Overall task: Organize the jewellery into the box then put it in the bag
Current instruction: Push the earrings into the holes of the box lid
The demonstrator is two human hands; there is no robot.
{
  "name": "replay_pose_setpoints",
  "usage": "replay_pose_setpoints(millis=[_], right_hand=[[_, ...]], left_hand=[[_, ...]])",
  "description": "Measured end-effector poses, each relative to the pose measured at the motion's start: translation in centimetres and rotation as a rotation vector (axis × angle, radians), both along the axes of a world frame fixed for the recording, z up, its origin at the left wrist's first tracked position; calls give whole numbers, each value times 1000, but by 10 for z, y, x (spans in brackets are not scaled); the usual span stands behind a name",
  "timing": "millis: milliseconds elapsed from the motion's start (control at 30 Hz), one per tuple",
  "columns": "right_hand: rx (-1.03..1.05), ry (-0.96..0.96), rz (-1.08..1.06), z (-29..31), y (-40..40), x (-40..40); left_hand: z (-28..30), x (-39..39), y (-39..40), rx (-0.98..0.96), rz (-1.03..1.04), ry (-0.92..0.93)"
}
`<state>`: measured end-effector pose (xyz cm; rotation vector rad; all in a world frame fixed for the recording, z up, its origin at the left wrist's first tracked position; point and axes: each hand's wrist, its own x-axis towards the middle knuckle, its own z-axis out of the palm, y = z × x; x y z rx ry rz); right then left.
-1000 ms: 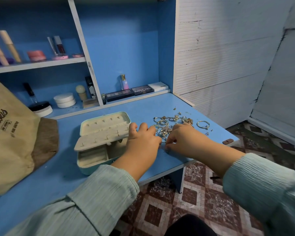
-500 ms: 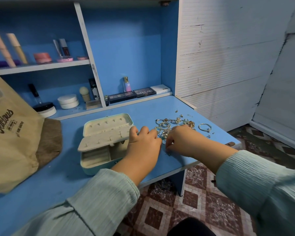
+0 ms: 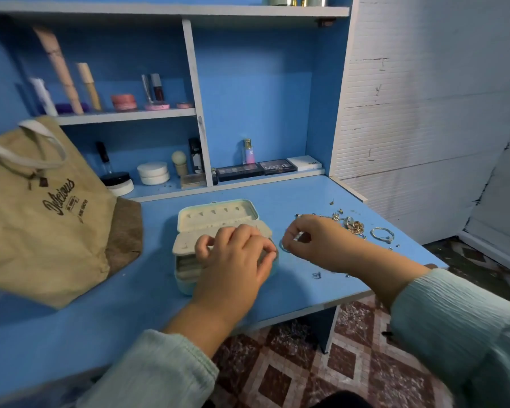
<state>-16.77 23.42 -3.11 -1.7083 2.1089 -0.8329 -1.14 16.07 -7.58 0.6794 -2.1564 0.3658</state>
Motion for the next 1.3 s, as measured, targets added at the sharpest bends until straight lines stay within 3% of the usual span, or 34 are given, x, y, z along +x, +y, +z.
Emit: replay_pose_setpoints(millis=[233, 467, 667, 1300], right_hand=[[-126, -318, -80, -5, -12, 19], [-270, -440, -110, 2, -25, 30], [-351, -527, -131, 6, -47, 27], [-433, -893, -242, -4, -105, 22]], left_hand=[[0, 34, -10, -16, 32, 95], [-4, 46, -48, 112, -53, 177], [7, 41, -69, 84, 0, 218], [11, 25, -131, 42, 41, 106]])
